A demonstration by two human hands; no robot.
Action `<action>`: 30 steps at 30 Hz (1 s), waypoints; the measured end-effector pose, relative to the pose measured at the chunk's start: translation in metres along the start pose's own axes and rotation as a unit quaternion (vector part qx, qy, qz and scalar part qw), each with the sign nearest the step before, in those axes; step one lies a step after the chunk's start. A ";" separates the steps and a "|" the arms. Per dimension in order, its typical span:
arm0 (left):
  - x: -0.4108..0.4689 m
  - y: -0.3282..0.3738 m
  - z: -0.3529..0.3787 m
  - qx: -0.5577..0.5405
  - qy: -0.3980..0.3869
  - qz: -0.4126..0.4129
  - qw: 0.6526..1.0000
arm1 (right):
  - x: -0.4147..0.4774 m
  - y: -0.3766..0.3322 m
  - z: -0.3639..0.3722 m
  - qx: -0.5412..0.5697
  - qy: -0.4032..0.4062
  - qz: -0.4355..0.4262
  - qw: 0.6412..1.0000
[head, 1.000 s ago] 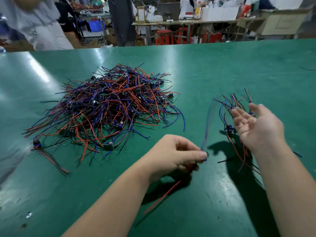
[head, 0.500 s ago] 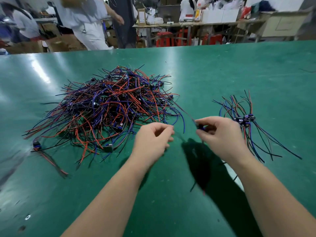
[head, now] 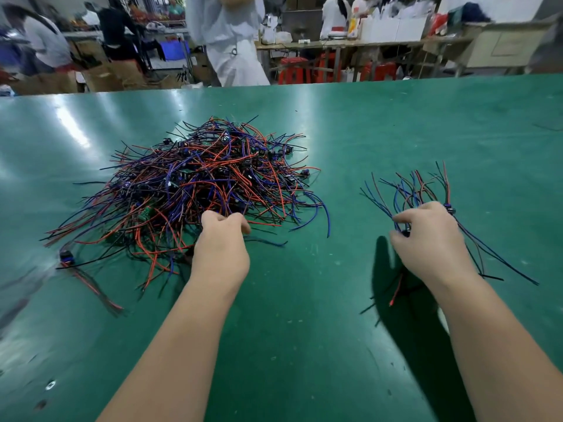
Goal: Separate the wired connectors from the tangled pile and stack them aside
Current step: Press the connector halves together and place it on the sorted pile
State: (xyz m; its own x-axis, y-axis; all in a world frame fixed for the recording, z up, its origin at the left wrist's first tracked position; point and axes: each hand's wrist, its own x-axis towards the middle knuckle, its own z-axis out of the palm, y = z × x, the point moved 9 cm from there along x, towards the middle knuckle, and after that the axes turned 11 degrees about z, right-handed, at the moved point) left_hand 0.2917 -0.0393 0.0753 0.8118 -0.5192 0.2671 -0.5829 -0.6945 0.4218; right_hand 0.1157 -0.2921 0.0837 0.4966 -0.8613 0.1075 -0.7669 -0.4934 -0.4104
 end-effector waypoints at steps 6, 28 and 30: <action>-0.005 0.045 -0.035 -0.389 0.196 0.109 0.893 | -0.035 -0.052 0.001 0.312 -0.123 -0.115 0.935; -0.019 0.079 0.018 -0.776 0.030 -0.029 0.629 | -0.081 -0.090 0.032 0.498 -0.394 -0.122 0.763; -0.021 0.081 0.021 -0.773 0.031 -0.027 0.633 | -0.082 -0.091 0.037 0.486 -0.383 -0.115 0.777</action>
State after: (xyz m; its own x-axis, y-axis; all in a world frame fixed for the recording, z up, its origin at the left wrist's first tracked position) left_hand 0.2272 -0.0949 0.0860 0.8564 -0.4622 0.2299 0.1359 0.6315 0.7634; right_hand 0.1593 -0.1721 0.0789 0.9570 -0.2549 -0.1383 -0.1375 0.0210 -0.9903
